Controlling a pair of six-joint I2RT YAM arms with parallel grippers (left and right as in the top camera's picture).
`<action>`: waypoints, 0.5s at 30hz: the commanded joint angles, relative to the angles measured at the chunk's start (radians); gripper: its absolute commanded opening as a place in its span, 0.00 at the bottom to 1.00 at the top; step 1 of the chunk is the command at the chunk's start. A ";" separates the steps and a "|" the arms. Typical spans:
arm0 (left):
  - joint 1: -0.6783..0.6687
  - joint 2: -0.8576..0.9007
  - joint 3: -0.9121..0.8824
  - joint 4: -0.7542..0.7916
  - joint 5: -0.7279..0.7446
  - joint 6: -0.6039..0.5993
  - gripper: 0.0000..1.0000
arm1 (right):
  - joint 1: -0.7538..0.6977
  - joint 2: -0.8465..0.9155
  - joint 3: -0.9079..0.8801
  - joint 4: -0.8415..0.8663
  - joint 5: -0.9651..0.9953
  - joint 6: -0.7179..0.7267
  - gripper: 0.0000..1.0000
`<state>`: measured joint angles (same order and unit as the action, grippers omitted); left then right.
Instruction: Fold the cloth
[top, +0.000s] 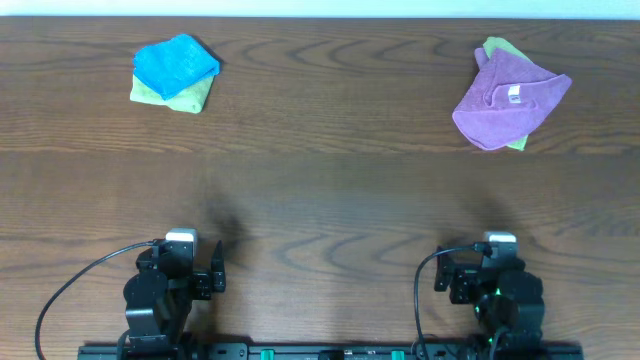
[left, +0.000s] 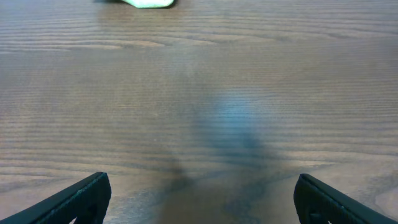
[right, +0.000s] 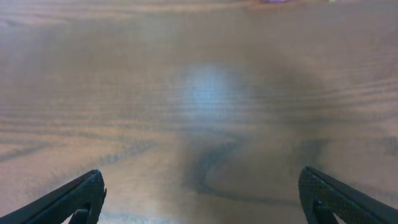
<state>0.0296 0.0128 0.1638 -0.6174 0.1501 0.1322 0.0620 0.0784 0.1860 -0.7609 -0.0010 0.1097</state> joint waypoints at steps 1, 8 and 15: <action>-0.004 -0.009 -0.006 0.002 -0.003 0.014 0.95 | -0.021 0.066 0.053 0.002 0.001 0.010 0.99; -0.004 -0.009 -0.006 0.002 -0.003 0.014 0.96 | -0.071 0.237 0.194 0.001 0.005 0.074 0.99; -0.004 -0.009 -0.006 0.002 -0.003 0.014 0.96 | -0.142 0.490 0.415 -0.043 0.004 0.127 0.99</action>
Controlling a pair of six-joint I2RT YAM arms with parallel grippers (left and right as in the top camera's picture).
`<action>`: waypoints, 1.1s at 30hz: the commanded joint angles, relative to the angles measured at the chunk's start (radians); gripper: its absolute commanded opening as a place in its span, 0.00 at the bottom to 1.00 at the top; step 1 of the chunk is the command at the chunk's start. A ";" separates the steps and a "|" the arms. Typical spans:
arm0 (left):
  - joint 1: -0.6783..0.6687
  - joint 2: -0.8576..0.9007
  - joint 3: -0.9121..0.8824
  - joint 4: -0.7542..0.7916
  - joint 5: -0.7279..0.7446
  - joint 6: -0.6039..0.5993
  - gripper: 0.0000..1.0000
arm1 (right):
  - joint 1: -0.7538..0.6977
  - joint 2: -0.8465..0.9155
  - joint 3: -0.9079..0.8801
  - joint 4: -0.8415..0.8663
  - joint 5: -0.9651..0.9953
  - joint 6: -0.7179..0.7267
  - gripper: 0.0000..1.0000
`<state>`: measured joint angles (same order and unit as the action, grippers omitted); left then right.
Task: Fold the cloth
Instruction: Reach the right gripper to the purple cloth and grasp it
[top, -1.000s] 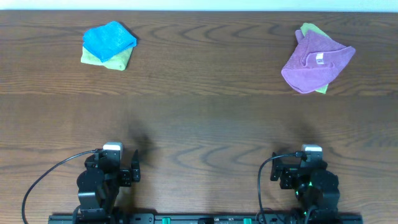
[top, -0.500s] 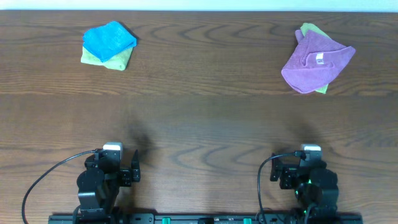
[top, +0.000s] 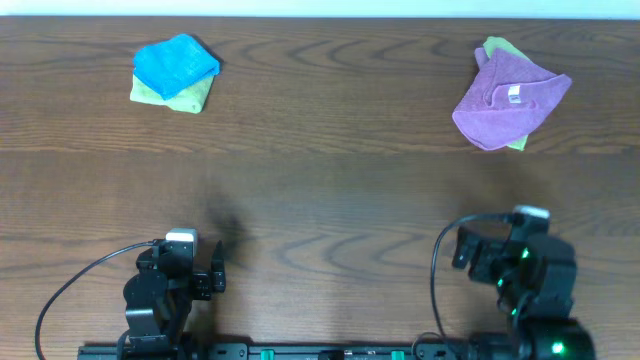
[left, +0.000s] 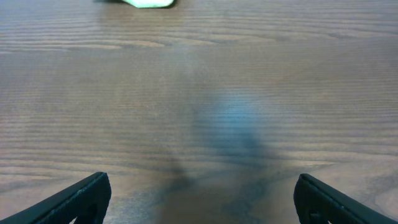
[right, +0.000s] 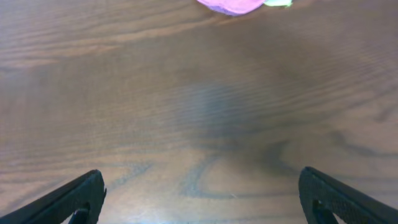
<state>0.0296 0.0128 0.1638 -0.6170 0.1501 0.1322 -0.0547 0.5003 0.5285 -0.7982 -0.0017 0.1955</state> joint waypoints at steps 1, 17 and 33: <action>-0.004 -0.009 -0.006 0.001 -0.003 0.014 0.95 | -0.038 0.132 0.129 -0.020 0.005 0.044 0.99; -0.004 -0.009 -0.006 0.001 -0.003 0.014 0.96 | -0.201 0.959 0.898 -0.189 0.005 0.050 0.99; -0.004 -0.009 -0.006 0.001 -0.003 0.014 0.95 | -0.216 1.458 1.207 0.086 -0.034 0.035 0.99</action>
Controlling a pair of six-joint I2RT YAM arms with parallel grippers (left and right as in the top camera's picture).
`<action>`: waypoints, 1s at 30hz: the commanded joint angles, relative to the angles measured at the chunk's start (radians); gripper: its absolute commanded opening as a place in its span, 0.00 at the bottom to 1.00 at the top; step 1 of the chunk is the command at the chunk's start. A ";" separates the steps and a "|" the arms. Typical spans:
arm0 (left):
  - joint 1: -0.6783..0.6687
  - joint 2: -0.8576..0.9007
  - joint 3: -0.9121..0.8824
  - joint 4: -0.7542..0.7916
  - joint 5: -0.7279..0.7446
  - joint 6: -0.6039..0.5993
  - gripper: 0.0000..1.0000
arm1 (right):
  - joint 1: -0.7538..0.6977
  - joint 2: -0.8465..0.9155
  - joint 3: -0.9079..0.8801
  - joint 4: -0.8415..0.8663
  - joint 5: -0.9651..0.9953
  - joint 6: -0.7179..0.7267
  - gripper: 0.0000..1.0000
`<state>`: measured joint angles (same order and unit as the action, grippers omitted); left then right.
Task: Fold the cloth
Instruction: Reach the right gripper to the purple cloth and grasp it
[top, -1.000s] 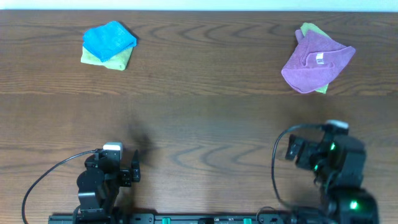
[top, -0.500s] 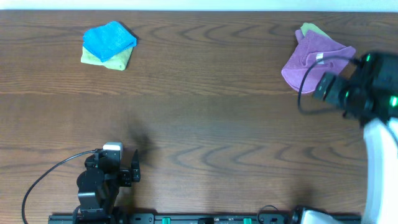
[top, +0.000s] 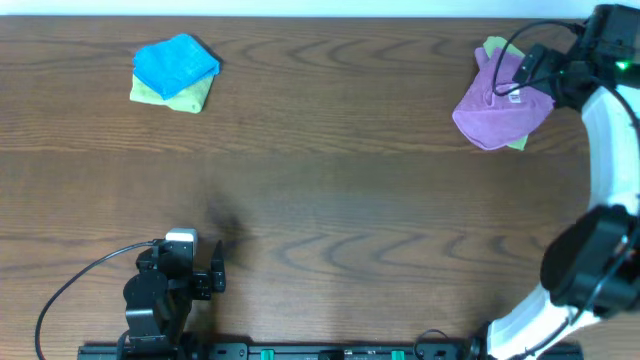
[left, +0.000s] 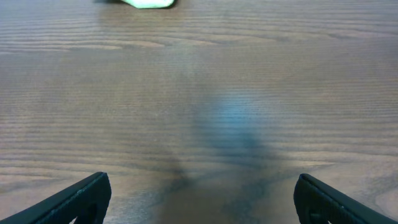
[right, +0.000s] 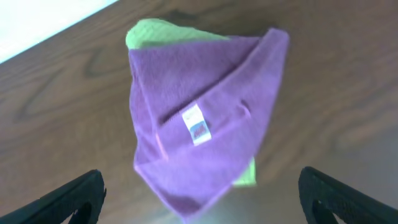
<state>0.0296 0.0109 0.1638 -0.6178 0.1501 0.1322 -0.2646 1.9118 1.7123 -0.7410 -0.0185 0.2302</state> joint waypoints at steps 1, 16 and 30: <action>-0.004 -0.007 -0.006 0.002 -0.003 0.014 0.95 | -0.005 0.063 0.023 0.049 -0.019 0.000 0.99; -0.004 -0.007 -0.006 0.002 -0.003 0.014 0.96 | 0.004 0.259 0.023 0.223 -0.105 0.001 0.99; -0.004 -0.007 -0.006 0.002 -0.003 0.014 0.95 | 0.006 0.312 0.023 0.225 -0.143 0.001 0.25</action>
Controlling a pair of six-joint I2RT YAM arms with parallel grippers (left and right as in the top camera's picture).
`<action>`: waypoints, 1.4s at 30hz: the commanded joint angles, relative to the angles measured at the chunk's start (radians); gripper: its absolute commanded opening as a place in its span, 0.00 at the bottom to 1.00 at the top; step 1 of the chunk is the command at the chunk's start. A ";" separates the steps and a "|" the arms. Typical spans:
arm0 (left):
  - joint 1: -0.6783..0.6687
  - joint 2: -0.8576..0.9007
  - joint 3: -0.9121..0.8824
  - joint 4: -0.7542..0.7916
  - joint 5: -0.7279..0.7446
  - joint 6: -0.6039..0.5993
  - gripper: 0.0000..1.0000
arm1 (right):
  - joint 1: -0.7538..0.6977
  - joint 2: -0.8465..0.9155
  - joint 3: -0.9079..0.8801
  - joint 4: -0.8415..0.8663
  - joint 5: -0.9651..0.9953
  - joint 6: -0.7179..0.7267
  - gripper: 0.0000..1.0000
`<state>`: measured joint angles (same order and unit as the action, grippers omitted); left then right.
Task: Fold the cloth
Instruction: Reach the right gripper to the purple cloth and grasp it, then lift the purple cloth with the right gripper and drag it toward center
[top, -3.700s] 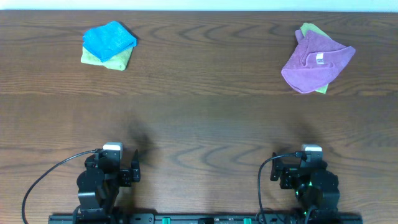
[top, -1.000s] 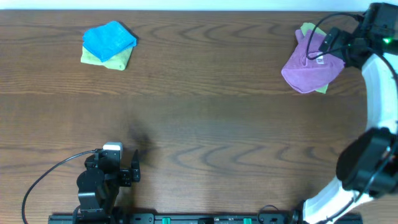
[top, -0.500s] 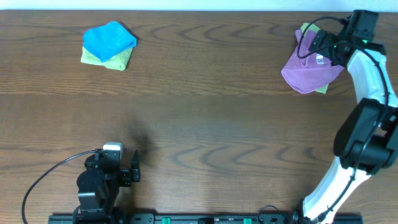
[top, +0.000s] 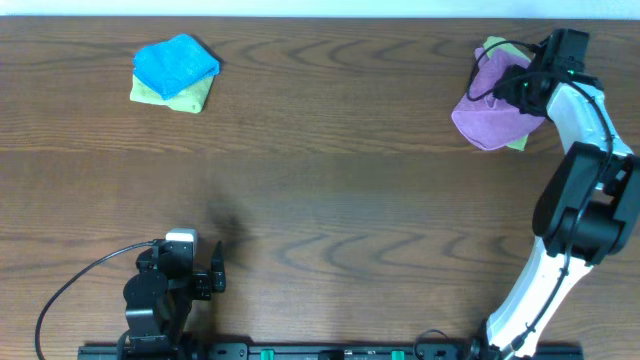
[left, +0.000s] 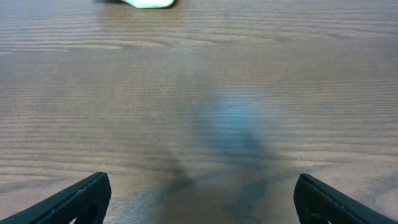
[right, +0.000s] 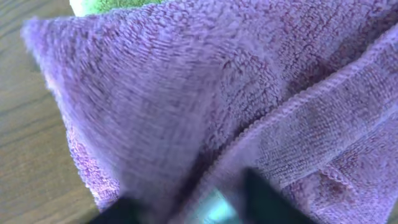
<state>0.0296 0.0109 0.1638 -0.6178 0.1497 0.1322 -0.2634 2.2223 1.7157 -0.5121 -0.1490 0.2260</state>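
Observation:
The purple cloth (top: 487, 112) lies crumpled at the far right of the table on a green cloth (top: 497, 46). My right gripper (top: 522, 86) is down on the purple cloth's right part. In the right wrist view the purple cloth (right: 186, 93) fills the frame, and the right gripper (right: 193, 208) has its jaws drawn in around a raised fold with a pale tag; its fingers (right: 267, 199) are dark and blurred. My left gripper (left: 202, 199) stands open over bare wood, parked at the near left edge (top: 215, 275).
A blue cloth (top: 176, 60) lies folded on a green cloth (top: 185, 97) at the far left. A strip of that green cloth (left: 148, 3) shows at the top of the left wrist view. The table's far edge (top: 320, 17) runs just behind both piles.
My right gripper was open and above the purple cloth; now it is down on it, with the jaws closed in on a fold. The left arm has not moved.
Both grippers stood open at the near edge. Then the right arm had lifted and shifted right. Then it hung open over the purple cloth at the far right. Now it grips a fold of that cloth. The left arm stayed parked throughout.

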 joint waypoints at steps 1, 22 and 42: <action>-0.004 -0.007 -0.006 0.002 -0.003 0.014 0.95 | 0.005 0.000 0.019 -0.005 -0.013 0.005 0.17; -0.004 -0.007 -0.006 0.002 -0.003 0.014 0.95 | 0.143 -0.384 0.020 -0.268 -0.005 -0.153 0.01; -0.004 -0.007 -0.006 0.002 -0.003 0.014 0.95 | 0.526 -0.703 0.019 -0.868 0.002 -0.222 0.02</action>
<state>0.0296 0.0109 0.1638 -0.6174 0.1501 0.1322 0.2096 1.5524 1.7191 -1.3380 -0.1421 0.0132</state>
